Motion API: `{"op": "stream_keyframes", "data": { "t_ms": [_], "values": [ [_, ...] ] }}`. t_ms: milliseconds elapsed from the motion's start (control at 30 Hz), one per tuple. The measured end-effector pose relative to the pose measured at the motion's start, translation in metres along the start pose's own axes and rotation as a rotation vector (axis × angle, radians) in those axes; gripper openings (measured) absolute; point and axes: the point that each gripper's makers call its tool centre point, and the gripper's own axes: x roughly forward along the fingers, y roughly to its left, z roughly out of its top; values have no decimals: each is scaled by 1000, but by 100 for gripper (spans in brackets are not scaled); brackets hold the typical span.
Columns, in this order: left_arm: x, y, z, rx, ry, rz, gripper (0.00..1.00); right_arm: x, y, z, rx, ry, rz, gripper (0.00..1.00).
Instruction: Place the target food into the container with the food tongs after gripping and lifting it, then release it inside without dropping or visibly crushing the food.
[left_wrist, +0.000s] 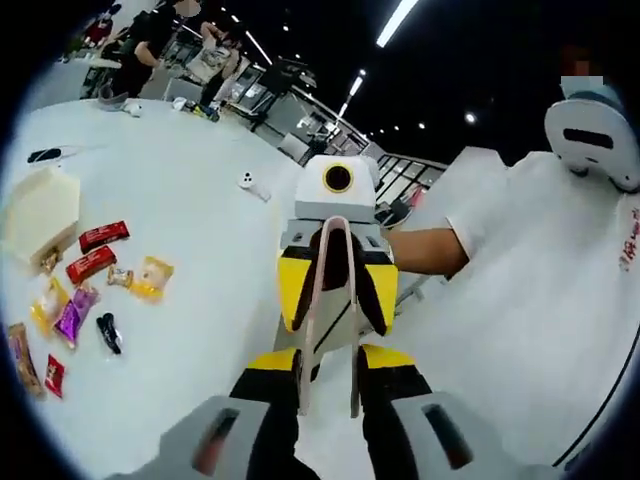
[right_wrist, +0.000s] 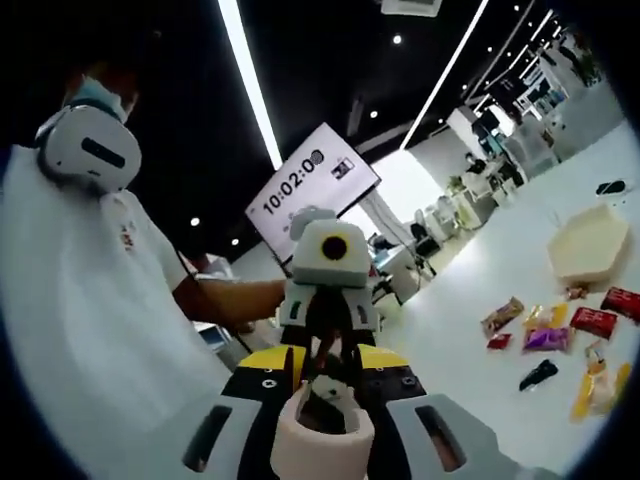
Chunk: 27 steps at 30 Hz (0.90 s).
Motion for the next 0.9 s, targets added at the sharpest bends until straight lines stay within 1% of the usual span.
{"op": "stream_keyframes", "data": {
  "t_ms": [133, 200, 233, 267, 333, 400, 433, 467, 500, 533, 667, 800, 833, 867, 900],
  "values": [
    [-1, 1, 1, 6, -18, 7, 21, -1, -2, 1, -1, -1, -15, 23],
    [1, -1, 2, -5, -35, 0, 23, -1, -1, 2, 10, 5, -13, 23],
    [1, -2, 2, -4, -48, 1, 24, -2, -1, 2, 13, 8, -13, 23],
    [1, -1, 5, 8, -80, 12, 25, -3, -1, 2, 7, 9, -18, 23],
    [-1, 0, 7, 26, -116, 17, 25, -3, -1, 2, 6, 10, -23, 23],
    [-4, 4, 3, 35, -121, 39, 27, -4, -2, 3, -4, 16, -32, 23],
    [-5, 5, 1, 36, -119, 46, 29, -5, -2, 3, -5, 18, -30, 23],
    [-6, 6, -1, 28, -114, 46, 27, -5, -2, 3, -7, 21, -31, 23],
    [-7, 4, -3, 12, -106, 29, 27, -6, -2, 3, -16, 26, -31, 23],
    [-7, 4, -2, 9, -113, 33, 28, -5, -1, 3, -16, 30, -24, 23],
    [-5, 5, -3, 19, -104, 45, 33, -3, 2, 3, -23, 40, -18, 23],
    [1, 5, -5, 26, -97, 50, 36, -1, 4, 4, -28, 31, -17, 23],
    [4, 4, -6, 27, -89, 48, 35, 0, 4, 4, -29, 31, -15, 23],
    [5, 3, -8, 29, -80, 44, 33, 1, 5, 3, -29, 37, -15, 23],
    [6, 2, -12, 11, -53, 29, 29, 1, 5, 0, -42, 54, -21, 23]
  ]
}}
